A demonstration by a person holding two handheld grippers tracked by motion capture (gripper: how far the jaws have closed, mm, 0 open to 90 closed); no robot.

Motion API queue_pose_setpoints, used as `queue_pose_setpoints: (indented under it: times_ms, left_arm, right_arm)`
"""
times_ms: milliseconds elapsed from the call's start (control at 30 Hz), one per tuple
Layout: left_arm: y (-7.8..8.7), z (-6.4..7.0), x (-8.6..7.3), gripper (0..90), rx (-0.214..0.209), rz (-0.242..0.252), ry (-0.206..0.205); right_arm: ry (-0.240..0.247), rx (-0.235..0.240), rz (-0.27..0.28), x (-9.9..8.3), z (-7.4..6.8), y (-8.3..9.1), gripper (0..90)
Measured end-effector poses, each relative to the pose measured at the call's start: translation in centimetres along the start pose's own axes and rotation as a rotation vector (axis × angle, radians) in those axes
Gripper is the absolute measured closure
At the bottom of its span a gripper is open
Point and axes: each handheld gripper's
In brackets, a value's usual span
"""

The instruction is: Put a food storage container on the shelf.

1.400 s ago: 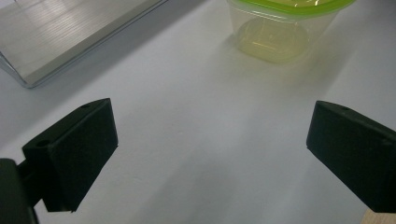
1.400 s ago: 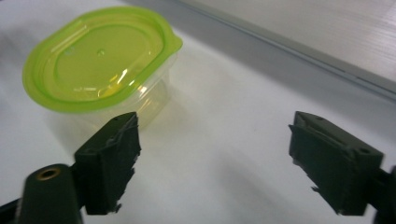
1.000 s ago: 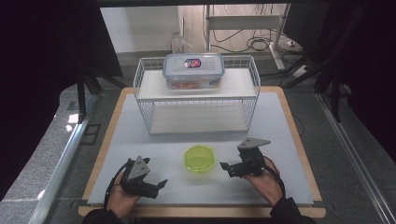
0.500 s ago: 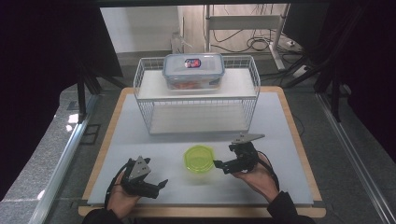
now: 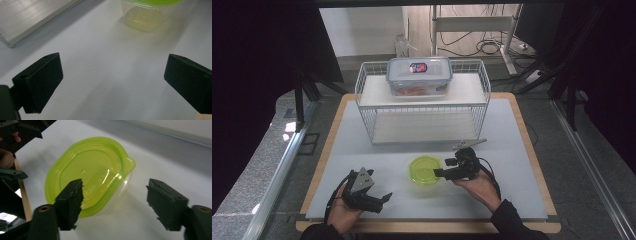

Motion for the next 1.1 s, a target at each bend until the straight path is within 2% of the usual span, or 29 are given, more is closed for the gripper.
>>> queue_pose_setpoints:
  times_ms: [100, 233, 333, 367, 667, 700, 733, 800, 867, 933, 1100]
  left_arm:
    - [0.0, 0.0, 0.0, 1.9, 0.000, 0.001, -0.002]
    - [0.0, 0.0, 0.0, 2.0, -0.001, 0.000, -0.003]
    - [0.0, 0.0, 0.0, 2.0, -0.002, 0.000, -0.003]
    - [0.0, 0.0, 0.0, 2.0, -0.002, 0.000, -0.004]
    - [0.0, 0.0, 0.0, 2.0, 0.000, 0.000, -0.004]
    - [0.0, 0.0, 0.0, 2.0, 0.000, -0.001, -0.005]
    - [0.0, 0.0, 0.0, 2.0, 0.000, -0.001, -0.006]
    - [0.0, 0.0, 0.0, 2.0, 0.000, 0.000, -0.005]
    - [0.0, 0.0, 0.0, 2.0, 0.000, -0.001, -0.003]
    - [0.0, 0.0, 0.0, 2.0, 0.000, -0.001, -0.005]
    - [-0.1, 0.0, 0.0, 2.0, -0.002, -0.003, -0.004]
  right_arm:
    - [-0.049, 0.038, -0.003, 0.2, 0.4, -0.5, 41.9]
    - [-0.076, 0.070, -0.010, 0.6, 0.6, -0.7, 51.1]
    - [-0.087, 0.069, -0.011, 0.7, 0.6, -0.7, 54.6]
    - [-0.099, 0.076, -0.011, 0.8, 0.8, -0.7, 58.4]
    - [-0.148, 0.085, -0.021, 0.9, 1.1, -0.4, 63.3]
    - [-0.158, 0.087, -0.021, 0.9, 1.2, -0.4, 64.9]
    - [-0.162, 0.087, -0.019, 0.9, 1.3, -0.3, 70.4]
    - [-0.135, 0.051, -0.027, 0.9, 1.3, -0.2, 71.0]
    - [-0.151, 0.065, -0.025, 0.8, 1.5, -0.3, 71.1]
    - [-0.148, 0.056, -0.032, 0.8, 1.4, -0.4, 65.2]
    - [-0.172, 0.081, -0.033, 0.8, 1.4, -0.5, 69.6]
Point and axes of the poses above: each handheld gripper's, and its own axes: y roughly backward along the jaws, x roughly out of its top, z roughly to its right, and after that the axes turned 9 degrees about z, right-handed
